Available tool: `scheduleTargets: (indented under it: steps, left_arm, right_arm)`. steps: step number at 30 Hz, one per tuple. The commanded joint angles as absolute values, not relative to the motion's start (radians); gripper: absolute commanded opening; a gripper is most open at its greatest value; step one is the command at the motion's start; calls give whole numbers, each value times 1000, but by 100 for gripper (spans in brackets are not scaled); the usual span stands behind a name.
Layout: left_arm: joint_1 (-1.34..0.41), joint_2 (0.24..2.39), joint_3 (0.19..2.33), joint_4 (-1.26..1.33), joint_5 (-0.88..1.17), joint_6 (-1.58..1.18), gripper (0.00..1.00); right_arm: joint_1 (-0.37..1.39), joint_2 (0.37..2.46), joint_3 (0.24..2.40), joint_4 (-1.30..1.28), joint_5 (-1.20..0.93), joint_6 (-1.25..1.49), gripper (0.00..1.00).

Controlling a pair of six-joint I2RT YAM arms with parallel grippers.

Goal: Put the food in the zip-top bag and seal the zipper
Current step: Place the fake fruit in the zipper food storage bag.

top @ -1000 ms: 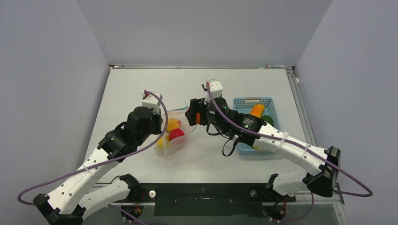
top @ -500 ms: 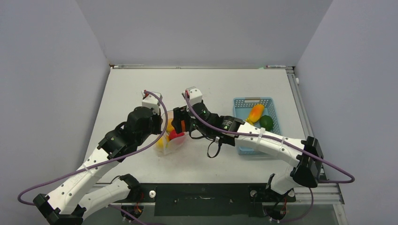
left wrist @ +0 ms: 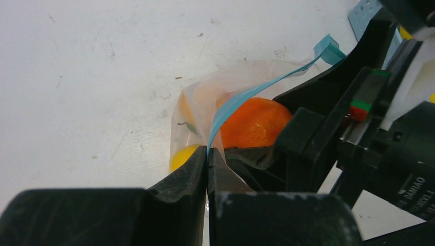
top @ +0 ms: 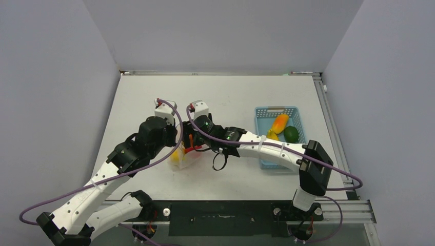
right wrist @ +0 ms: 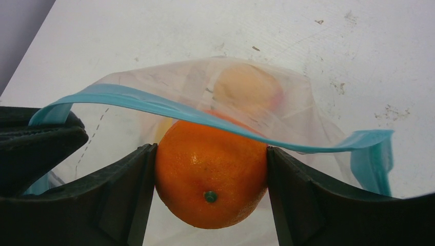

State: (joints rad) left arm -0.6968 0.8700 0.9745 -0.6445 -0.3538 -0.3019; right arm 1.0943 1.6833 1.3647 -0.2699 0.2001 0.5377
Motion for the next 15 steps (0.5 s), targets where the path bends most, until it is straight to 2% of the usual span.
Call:
scheduleTargets:
  steps: [1, 5, 10, 15]
  left_arm:
    - [-686, 859, 978, -594, -342, -291, 0]
    - [-684, 857, 978, -595, -343, -291, 0]
    - [-682, 857, 978, -594, -341, -291, 0]
    - [-681, 856, 978, -593, -340, -291, 0]
  right_arm:
    - [1100, 1706, 1427, -203, 197, 559, 55]
    - [1100, 1730, 1440, -197, 188, 569, 67]
    - [1100, 1741, 1449, -193, 179, 573, 87]
    - [1100, 1733, 1445, -188, 161, 575, 97]
